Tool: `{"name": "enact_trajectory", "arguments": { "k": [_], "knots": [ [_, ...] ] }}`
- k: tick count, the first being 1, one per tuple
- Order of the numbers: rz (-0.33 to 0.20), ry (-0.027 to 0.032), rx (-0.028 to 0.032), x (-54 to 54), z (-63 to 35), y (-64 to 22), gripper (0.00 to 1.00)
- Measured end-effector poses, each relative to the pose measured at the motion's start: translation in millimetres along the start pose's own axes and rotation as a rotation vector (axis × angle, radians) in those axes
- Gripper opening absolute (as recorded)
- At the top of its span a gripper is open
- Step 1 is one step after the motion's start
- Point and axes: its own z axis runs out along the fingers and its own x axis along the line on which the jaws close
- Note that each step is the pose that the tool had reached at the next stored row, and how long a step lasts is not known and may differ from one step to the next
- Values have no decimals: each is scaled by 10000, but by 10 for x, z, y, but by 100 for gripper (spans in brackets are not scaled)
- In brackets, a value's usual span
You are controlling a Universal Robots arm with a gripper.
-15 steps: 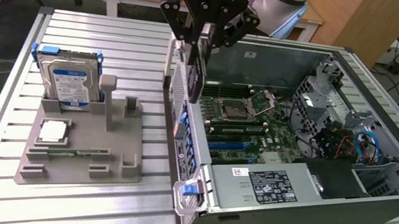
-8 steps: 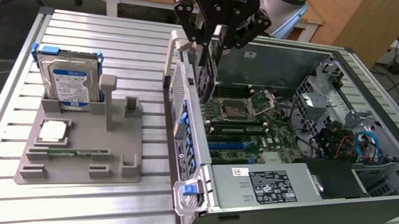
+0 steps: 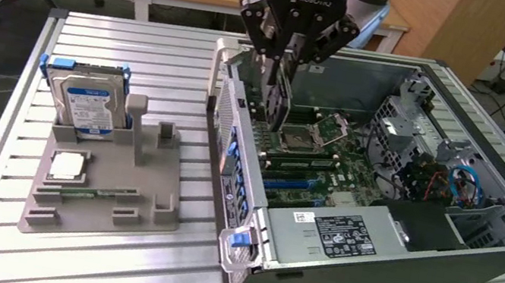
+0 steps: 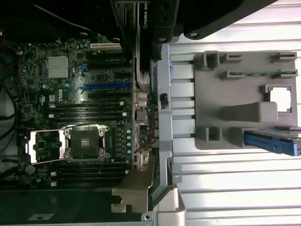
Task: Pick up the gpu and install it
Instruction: 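Pick up the gpu and move the gpu toward the slot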
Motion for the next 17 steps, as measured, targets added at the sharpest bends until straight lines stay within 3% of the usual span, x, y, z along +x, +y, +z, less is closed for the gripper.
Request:
{"name": "enact_trajectory", "arguments": {
  "k": [17],
  "knots": [
    [-44,2,-3,-523,1,33,26]
  ]
}}
